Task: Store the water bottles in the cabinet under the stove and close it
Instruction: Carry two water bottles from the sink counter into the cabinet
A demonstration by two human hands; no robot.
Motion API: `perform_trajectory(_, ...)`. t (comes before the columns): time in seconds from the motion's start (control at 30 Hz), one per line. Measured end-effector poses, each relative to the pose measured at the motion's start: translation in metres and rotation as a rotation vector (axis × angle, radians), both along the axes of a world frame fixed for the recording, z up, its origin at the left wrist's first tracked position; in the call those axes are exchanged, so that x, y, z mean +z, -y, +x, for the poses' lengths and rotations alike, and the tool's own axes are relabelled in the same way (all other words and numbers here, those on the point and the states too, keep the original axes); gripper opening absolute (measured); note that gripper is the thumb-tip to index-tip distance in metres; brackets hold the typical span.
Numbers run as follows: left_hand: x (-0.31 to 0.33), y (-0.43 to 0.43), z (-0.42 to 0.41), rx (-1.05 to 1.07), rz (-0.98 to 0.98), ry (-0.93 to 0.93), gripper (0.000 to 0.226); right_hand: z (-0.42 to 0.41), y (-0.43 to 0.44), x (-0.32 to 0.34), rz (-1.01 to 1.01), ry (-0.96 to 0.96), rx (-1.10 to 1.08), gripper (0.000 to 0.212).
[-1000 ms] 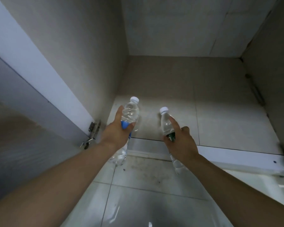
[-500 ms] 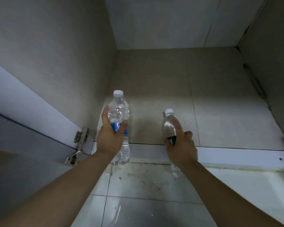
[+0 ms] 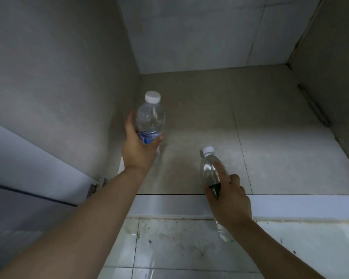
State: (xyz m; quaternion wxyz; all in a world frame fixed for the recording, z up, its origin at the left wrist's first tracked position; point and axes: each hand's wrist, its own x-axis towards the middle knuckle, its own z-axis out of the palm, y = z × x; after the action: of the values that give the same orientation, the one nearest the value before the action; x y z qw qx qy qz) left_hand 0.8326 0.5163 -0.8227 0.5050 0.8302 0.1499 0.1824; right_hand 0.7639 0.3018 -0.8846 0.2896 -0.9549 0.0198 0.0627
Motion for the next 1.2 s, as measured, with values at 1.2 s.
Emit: perform_trajectory(1.2,-0.092,-0.027,-0.117,-0.327,0.723,-0.608,0.089,0.028,-0.007,0.042,0.284,-0.057,0.108,0.076)
